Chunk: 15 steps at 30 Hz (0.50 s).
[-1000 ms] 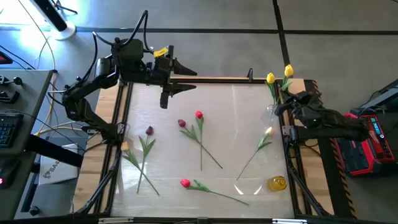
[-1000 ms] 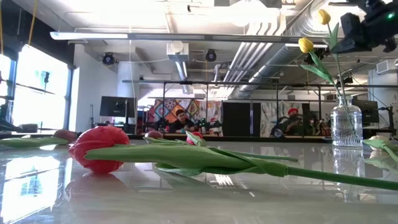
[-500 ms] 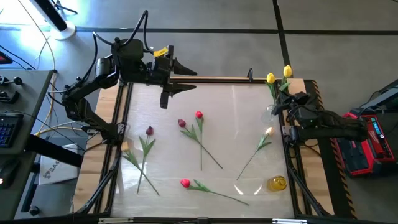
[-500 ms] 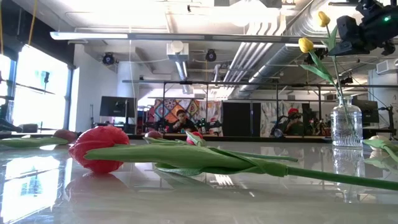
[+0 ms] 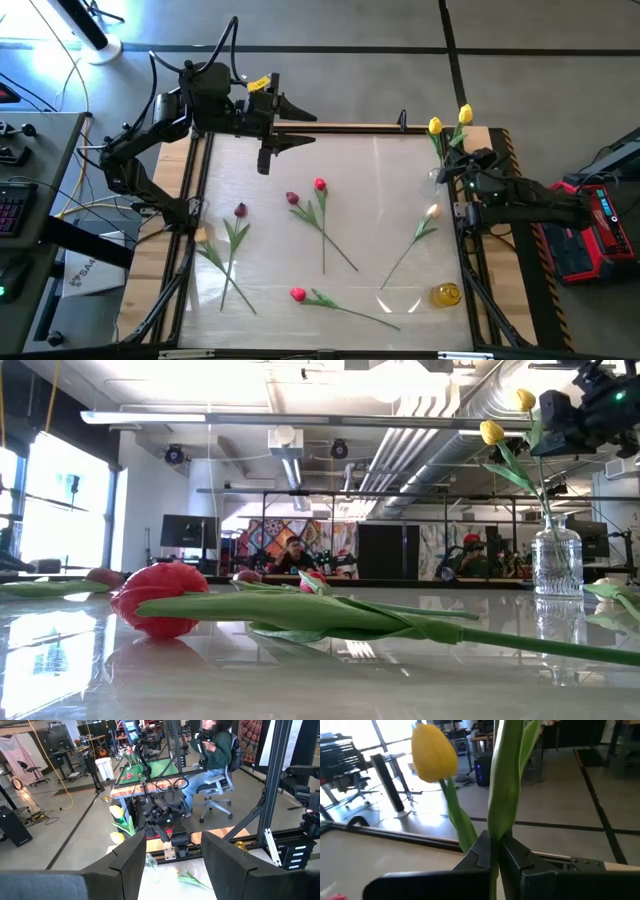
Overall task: Sort flowers into vase by color
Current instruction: Put the yellow tulip into the transparent vase
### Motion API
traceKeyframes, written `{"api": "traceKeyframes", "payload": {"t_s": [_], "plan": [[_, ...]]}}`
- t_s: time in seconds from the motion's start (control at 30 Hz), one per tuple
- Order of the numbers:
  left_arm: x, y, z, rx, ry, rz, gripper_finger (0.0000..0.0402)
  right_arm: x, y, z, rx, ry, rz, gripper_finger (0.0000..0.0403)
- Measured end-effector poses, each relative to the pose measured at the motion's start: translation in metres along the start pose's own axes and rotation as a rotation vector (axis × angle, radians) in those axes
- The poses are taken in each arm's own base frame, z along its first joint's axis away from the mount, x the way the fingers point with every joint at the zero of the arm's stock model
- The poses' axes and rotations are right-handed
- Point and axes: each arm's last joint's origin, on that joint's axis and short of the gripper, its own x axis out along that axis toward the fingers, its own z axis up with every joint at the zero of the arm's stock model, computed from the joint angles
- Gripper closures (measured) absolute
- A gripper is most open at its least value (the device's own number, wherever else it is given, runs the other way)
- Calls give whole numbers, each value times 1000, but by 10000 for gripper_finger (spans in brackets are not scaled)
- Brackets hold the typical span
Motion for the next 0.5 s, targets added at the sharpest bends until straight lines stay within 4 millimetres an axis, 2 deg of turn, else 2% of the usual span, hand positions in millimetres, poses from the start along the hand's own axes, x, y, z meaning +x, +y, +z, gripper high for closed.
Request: {"api": "traceKeyframes", "payload": {"t_s": [0.33, 0.5], "plan": [[0, 0, 0, 0, 0, 0, 225, 4, 3, -10, -2, -7, -15, 399], [0, 0, 0, 0, 0, 0, 225, 4, 3, -10, -1, -9, -18, 362]]}}
